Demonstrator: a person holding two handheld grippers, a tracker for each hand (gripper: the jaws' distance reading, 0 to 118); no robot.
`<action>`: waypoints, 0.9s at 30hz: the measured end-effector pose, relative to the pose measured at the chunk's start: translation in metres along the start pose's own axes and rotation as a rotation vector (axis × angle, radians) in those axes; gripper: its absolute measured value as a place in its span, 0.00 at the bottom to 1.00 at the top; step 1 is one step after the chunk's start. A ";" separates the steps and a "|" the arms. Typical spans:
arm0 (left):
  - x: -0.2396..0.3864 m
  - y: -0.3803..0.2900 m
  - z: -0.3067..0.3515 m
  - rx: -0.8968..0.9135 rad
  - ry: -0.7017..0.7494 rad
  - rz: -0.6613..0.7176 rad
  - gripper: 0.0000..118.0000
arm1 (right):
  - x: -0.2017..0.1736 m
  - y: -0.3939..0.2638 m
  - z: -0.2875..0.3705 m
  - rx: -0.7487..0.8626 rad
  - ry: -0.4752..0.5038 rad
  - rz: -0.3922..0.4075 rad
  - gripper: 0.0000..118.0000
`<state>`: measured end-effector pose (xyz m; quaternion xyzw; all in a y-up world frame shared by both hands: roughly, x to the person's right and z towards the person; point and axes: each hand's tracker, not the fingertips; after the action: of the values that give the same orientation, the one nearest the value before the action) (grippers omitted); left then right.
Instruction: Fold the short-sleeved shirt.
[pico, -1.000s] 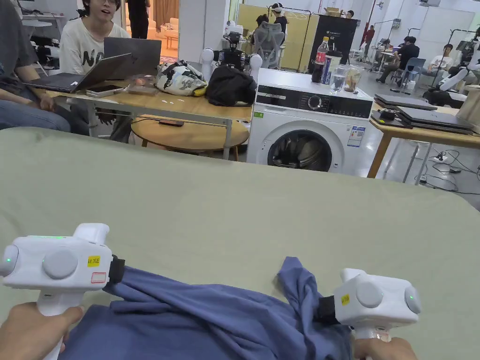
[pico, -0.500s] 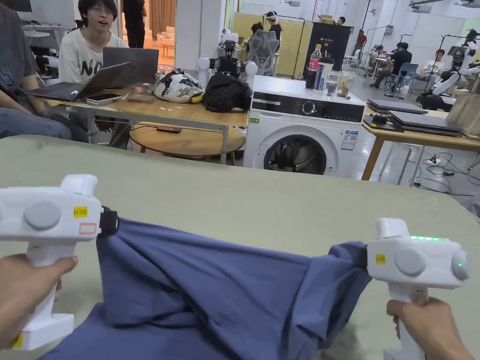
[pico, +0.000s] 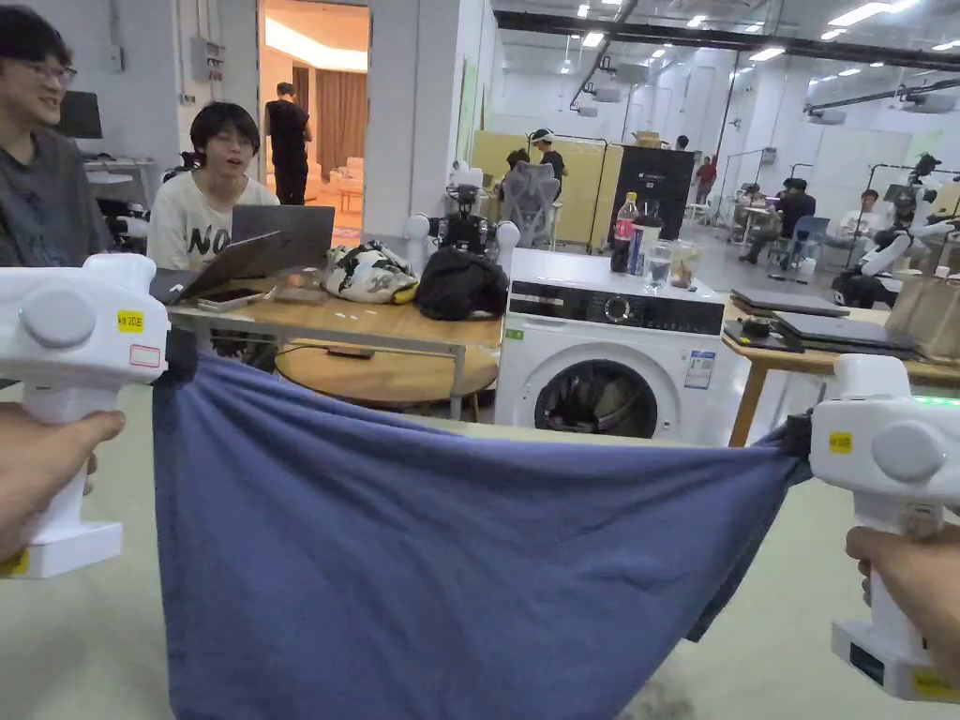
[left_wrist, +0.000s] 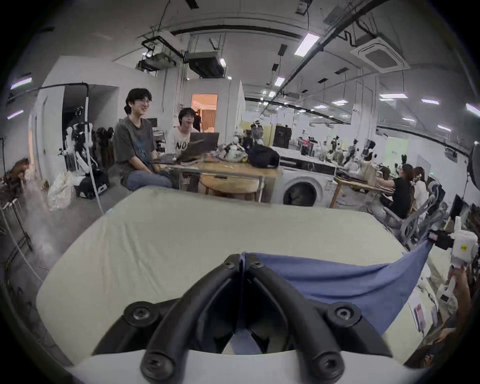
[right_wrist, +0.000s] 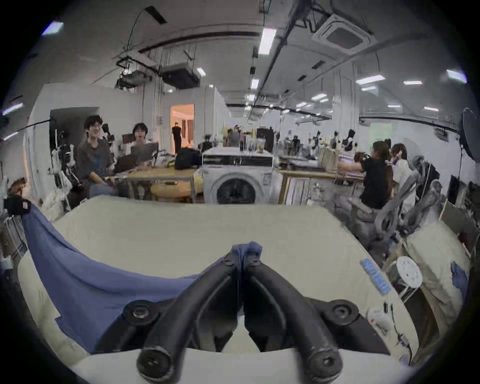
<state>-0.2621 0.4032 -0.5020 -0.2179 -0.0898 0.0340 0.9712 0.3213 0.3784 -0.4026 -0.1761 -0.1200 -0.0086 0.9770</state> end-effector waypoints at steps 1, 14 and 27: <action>-0.002 0.009 0.000 0.014 0.006 -0.001 0.00 | -0.001 0.010 0.001 0.020 -0.008 0.011 0.00; 0.008 0.130 -0.001 0.145 0.041 -0.022 0.00 | -0.012 0.145 -0.015 0.177 -0.060 0.025 0.00; 0.033 0.159 -0.009 0.198 0.062 -0.094 0.00 | -0.003 0.159 -0.021 0.256 -0.115 0.033 0.00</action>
<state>-0.2321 0.5466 -0.5732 -0.1173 -0.0659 -0.0096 0.9909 0.3327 0.5200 -0.4763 -0.0521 -0.1729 0.0331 0.9830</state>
